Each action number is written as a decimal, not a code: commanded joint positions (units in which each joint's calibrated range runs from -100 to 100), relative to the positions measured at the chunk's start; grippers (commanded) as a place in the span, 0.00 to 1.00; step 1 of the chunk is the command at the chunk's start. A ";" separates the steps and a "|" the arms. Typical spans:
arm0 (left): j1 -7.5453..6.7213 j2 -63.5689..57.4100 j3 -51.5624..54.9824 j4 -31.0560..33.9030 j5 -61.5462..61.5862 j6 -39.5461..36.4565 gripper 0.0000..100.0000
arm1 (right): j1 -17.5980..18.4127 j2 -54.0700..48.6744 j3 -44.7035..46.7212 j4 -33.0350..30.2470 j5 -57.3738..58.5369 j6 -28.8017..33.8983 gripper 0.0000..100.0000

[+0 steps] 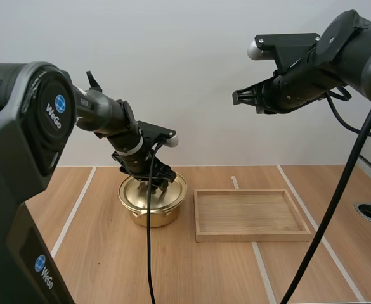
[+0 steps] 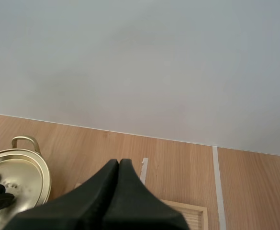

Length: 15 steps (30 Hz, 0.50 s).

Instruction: Open the pot, put the grape inside, and close it

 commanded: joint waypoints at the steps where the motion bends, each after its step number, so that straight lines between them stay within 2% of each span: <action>1: -0.11 -1.05 -1.51 0.17 2.30 0.06 1.00 | -0.28 -0.81 0.20 0.58 -0.38 0.17 0.00; 7: -0.11 -6.57 -7.50 0.47 8.05 -0.23 1.00 | -0.28 -0.81 0.20 0.56 -0.19 0.17 0.00; 15: -0.11 -16.66 -17.60 5.02 13.72 -3.80 1.00 | -0.28 -0.81 0.20 0.56 1.01 0.17 0.00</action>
